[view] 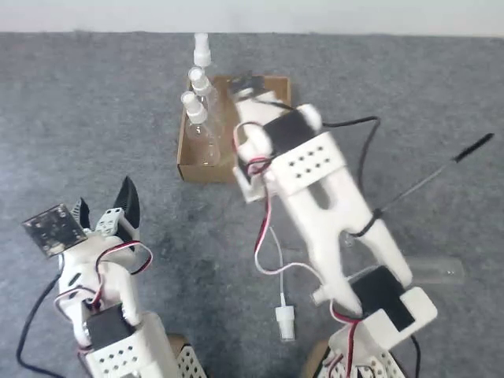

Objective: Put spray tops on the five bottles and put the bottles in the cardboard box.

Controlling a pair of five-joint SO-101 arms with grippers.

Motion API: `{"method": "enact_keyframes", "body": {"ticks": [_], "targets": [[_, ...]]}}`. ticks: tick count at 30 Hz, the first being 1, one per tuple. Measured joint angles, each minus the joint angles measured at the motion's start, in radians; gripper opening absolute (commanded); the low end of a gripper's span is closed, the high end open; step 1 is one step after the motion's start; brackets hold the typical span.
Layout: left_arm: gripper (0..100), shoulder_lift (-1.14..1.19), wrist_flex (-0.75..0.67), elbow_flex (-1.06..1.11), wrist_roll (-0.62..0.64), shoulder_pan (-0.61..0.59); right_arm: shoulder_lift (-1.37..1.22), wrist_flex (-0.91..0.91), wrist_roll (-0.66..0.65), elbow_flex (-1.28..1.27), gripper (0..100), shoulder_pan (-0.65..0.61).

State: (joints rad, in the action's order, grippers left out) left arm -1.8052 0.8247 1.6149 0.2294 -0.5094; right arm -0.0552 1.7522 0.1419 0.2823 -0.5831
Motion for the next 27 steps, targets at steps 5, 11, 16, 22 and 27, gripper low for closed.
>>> {"method": "enact_keyframes", "body": {"ticks": [5, 11, 16, 22, 27], "targets": [[29, 0.0, 0.0, 0.0, 0.0, 0.0, 0.078, 0.0, -0.087, -0.106, 31.8, 0.1], [29, 0.0, 0.0, 0.0, 0.0, 0.0, 0.172, 0.0, -0.209, -0.247, 32.0, 0.232], [29, 0.0, 0.0, 0.0, 0.0, 0.0, 0.21, 0.0, -0.379, -0.328, 32.1, 0.367], [29, 0.0, 0.0, 0.0, 0.0, 0.0, 0.221, 0.0, -0.623, -0.407, 32.2, 0.517], [29, 0.0, 0.0, 0.0, 0.0, 0.0, 0.221, 0.0, -0.802, -0.462, 32.2, 0.611]]}}
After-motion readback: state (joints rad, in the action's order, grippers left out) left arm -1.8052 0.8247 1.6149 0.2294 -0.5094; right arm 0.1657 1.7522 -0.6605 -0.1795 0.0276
